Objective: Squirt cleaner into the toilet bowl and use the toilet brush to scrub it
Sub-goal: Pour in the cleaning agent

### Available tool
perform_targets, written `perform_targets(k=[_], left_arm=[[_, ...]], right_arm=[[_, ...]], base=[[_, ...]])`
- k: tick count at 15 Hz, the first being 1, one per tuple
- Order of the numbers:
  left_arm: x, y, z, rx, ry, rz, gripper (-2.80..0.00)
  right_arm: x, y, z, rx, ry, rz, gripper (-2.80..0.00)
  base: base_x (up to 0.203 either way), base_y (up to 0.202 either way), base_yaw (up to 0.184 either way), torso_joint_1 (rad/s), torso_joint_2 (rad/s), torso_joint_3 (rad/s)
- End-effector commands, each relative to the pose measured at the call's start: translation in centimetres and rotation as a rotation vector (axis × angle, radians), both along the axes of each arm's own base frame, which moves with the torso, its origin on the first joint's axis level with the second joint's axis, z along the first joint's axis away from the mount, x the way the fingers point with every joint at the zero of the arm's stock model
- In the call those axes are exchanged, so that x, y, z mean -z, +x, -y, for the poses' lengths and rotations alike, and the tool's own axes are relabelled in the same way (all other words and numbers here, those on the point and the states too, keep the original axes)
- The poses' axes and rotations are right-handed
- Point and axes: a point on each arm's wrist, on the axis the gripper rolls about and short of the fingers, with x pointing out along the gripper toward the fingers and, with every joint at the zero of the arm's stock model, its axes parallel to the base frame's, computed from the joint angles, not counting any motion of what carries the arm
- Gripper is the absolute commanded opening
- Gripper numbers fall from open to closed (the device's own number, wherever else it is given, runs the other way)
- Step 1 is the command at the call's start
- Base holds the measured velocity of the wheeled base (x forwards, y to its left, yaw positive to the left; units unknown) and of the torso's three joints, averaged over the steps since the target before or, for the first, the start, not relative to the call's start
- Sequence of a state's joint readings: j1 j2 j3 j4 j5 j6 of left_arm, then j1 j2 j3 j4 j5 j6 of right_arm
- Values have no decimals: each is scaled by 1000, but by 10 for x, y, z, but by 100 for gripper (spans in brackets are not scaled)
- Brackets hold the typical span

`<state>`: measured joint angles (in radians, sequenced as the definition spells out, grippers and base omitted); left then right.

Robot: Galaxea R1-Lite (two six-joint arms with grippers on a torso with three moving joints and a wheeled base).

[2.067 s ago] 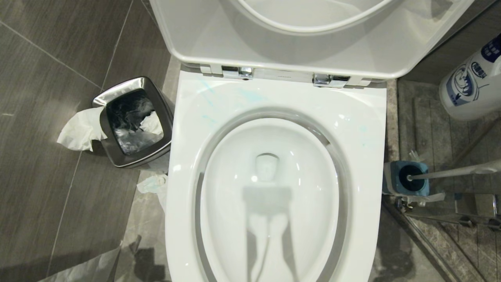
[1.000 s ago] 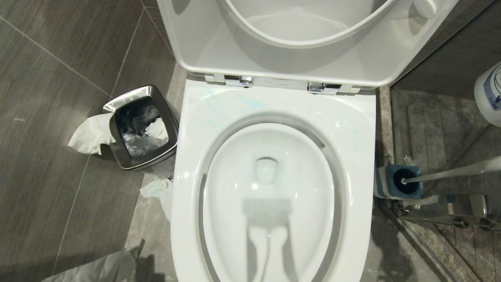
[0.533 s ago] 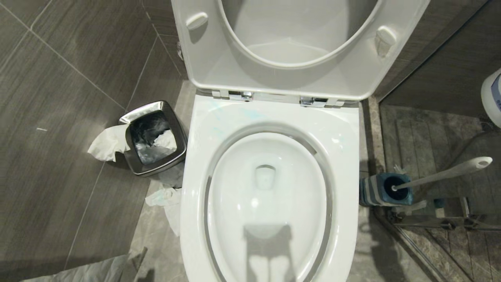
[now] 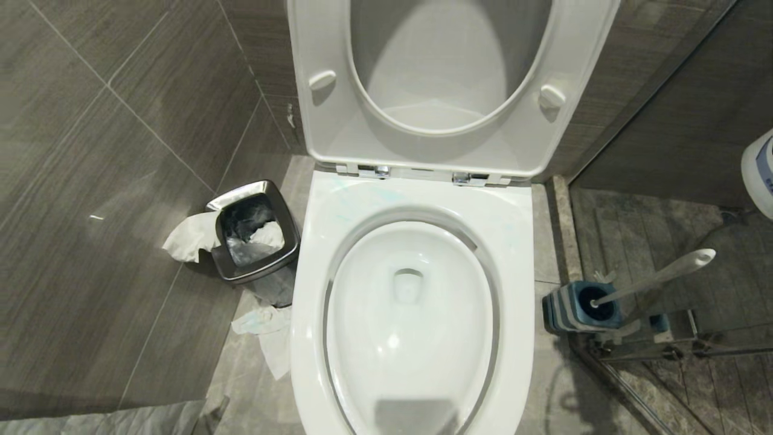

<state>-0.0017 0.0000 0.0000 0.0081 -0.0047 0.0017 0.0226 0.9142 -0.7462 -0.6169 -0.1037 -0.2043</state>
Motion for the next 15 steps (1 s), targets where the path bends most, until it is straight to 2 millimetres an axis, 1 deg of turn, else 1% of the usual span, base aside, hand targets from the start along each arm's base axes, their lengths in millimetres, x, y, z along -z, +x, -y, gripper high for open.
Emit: perform_targets(k=[1,7,10,12,15], left_arm=[[0,0,0,0,0,-1,-280],[0,0,0,0,0,-1,-280],[0,0,0,0,0,-1,-280],[0,0,0,0,0,-1,-280],[0,0,0,0,0,-1,-280]], right_arm=[[1,-4,0,12,4,-12,-280],[5,-2,0,16,5,-58,-280],[10,-8,0,14,3,-106,-280],[11,-7,0,9,6,-113,-280],[18,2,0,-3,19,-169,-280]], base=[[0,0,0,-1,1,206],[0,0,0,3,2,201],[0,0,0,2,2,204],[0,0,0,4,-1,122],[0,0,0,2,1,26]])
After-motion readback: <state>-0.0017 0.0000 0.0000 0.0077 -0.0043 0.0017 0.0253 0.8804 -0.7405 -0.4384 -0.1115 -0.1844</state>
